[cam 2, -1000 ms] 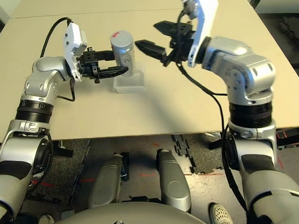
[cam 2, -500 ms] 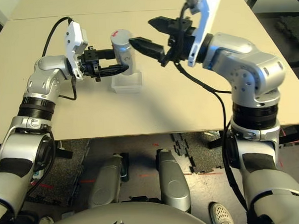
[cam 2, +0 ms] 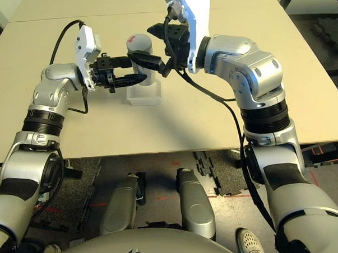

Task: Pour the medicine from the bottle into the box.

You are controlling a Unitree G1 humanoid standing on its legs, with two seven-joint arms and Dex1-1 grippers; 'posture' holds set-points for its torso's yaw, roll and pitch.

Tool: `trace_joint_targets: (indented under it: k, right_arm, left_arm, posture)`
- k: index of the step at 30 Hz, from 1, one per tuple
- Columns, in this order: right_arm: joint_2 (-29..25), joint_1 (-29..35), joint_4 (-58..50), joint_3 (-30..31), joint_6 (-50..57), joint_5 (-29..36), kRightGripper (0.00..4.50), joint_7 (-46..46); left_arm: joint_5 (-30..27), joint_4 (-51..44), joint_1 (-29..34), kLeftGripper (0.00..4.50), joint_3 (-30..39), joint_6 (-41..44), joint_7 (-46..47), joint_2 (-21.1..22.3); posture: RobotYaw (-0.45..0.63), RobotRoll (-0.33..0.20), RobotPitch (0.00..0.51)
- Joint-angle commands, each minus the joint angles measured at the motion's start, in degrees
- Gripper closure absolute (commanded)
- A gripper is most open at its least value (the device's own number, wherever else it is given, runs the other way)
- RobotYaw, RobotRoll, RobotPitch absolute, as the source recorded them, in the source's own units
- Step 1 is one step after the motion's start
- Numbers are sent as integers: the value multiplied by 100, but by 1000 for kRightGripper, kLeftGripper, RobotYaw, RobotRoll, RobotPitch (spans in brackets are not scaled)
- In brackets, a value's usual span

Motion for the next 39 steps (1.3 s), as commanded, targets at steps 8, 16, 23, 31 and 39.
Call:
trace_joint_targets:
  k: [8,16,23,31,39]
  right_arm:
    - [75,-64,-90,118,86,-78,1718,154]
    - [255,-173,-126,-165,428,71,1937,-122]
    - [1105,-706,604,-1679,1039,430,1938,-1743]
    - [1031,-624,999,-1780,922,303,1938,-2187]
    - [1085,-680,676,-1592,991,596,1938,-1942]
  left_arm:
    - [59,-100,68,2145,-25,39,11,-9]
    - [94,10,19,2145,-43,-20,7,-24]
    - [126,48,6,2145,-36,-43,4,-81]
    - [153,61,-11,2145,56,-89,148,-131]
    - [153,33,64,2145,93,-120,269,-144]
  posture:
    - [28,0,166]
    - [19,0,159]
    - [9,0,159]
    - [13,0,162]
    - [22,0,157]
